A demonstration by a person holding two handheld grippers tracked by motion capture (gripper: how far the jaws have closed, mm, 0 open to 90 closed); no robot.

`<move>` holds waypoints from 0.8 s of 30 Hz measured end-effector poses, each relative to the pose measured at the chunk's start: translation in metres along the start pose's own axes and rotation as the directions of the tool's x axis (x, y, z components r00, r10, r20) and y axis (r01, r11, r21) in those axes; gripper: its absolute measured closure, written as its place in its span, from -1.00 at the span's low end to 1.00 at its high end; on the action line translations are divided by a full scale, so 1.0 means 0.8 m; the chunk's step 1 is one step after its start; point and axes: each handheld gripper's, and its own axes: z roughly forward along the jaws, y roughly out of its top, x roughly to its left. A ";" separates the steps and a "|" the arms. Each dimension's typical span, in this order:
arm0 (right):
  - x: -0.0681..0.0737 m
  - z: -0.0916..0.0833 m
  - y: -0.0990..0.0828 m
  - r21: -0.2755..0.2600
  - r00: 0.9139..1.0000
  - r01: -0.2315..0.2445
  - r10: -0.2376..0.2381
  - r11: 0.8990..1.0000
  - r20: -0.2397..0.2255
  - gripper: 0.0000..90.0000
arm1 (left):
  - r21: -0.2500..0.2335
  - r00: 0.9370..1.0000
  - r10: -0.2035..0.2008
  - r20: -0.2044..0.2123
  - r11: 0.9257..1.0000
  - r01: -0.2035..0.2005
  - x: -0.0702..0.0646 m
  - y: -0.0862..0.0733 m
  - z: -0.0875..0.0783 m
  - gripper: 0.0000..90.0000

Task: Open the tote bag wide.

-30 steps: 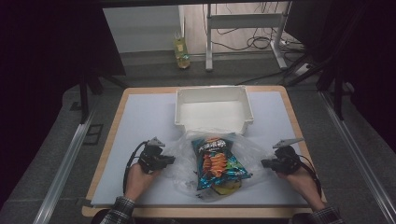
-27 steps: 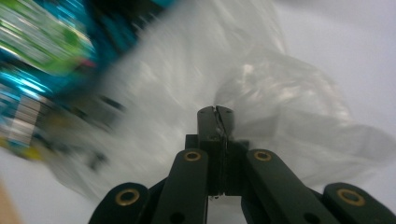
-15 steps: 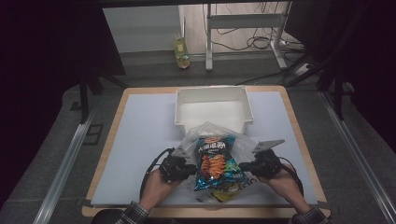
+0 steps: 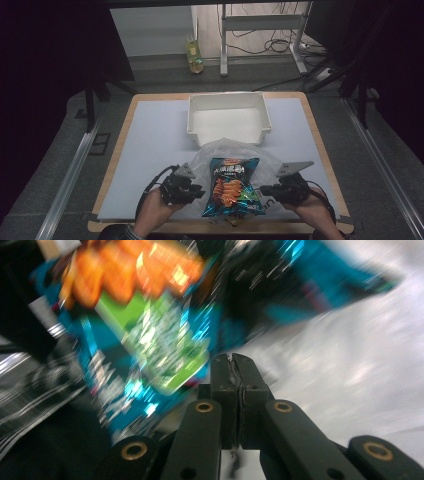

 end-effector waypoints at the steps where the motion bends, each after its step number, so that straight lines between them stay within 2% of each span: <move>1: -0.005 -0.002 0.007 -0.011 1.000 0.001 -0.001 1.000 0.013 0.94 | 0.005 1.000 0.011 -0.019 1.000 -0.011 0.002 0.007 -0.004 0.58; 2: -0.009 -0.002 0.013 -0.019 1.000 0.002 -0.002 1.000 0.022 0.94 | 0.000 0.999 0.021 -0.050 1.000 -0.021 0.003 0.015 -0.007 0.57; 3: -0.013 -0.003 0.020 -0.024 0.999 0.001 0.000 1.000 0.036 0.94 | -0.001 0.998 0.027 -0.063 1.000 -0.027 0.007 0.024 -0.009 0.57; 5: -0.024 -0.001 0.036 -0.029 0.997 0.003 0.000 1.000 0.078 0.95 | -0.032 0.998 0.024 -0.051 0.999 -0.026 0.017 0.044 -0.009 0.57; 8: -0.040 0.005 0.049 -0.031 0.995 -0.015 0.018 0.999 0.099 0.95 | -0.068 0.999 0.023 -0.026 0.997 -0.025 0.028 0.064 0.006 0.63; 10: -0.054 0.015 0.055 -0.023 0.990 -0.026 0.029 0.999 0.136 0.95 | -0.064 0.997 0.012 -0.072 0.998 -0.017 0.036 0.073 0.026 0.70; 11: -0.059 0.019 0.056 -0.020 0.989 -0.031 0.034 0.999 0.145 0.95 | -0.057 0.991 0.000 -0.135 0.998 -0.007 0.046 0.076 0.038 0.74; 12: -0.068 0.025 0.057 -0.013 0.985 -0.045 0.046 0.999 0.167 0.96 | -0.046 0.986 -0.010 -0.166 0.999 0.003 0.056 0.076 0.047 0.78; 14: -0.081 0.034 0.056 -0.005 0.980 -0.063 0.063 0.998 0.189 0.96 | -0.036 0.979 -0.056 -0.194 0.998 0.050 0.075 0.073 0.061 0.85; 15: -0.088 0.040 0.054 -0.003 0.977 -0.081 0.080 0.997 0.197 0.96 | -0.018 0.972 -0.075 -0.222 0.997 0.073 0.084 0.070 0.072 0.88; 17: -0.100 0.051 0.047 0.012 0.972 -0.095 0.090 0.995 0.218 0.97 | 0.013 0.967 -0.059 -0.248 0.998 0.065 0.093 0.064 0.085 0.92; 19: -0.106 0.061 0.041 0.022 0.968 -0.111 0.103 0.994 0.229 0.97 | 0.031 0.963 -0.054 -0.263 0.997 0.064 0.097 0.059 0.095 0.95; 20: -0.108 0.063 0.039 0.023 0.967 -0.114 0.106 0.993 0.231 0.97 | 0.040 0.959 -0.040 -0.282 0.998 0.053 0.098 0.056 0.101 0.96; 21: -0.110 0.068 0.036 0.032 0.964 -0.116 0.105 0.993 0.245 0.97 | 0.049 0.958 -0.030 -0.287 0.998 0.046 0.099 0.054 0.104 0.97; 24: -0.113 0.075 0.031 0.058 0.959 -0.108 0.089 0.992 0.269 0.97 | 0.078 0.944 0.004 -0.329 0.997 0.023 0.099 0.045 0.112 0.98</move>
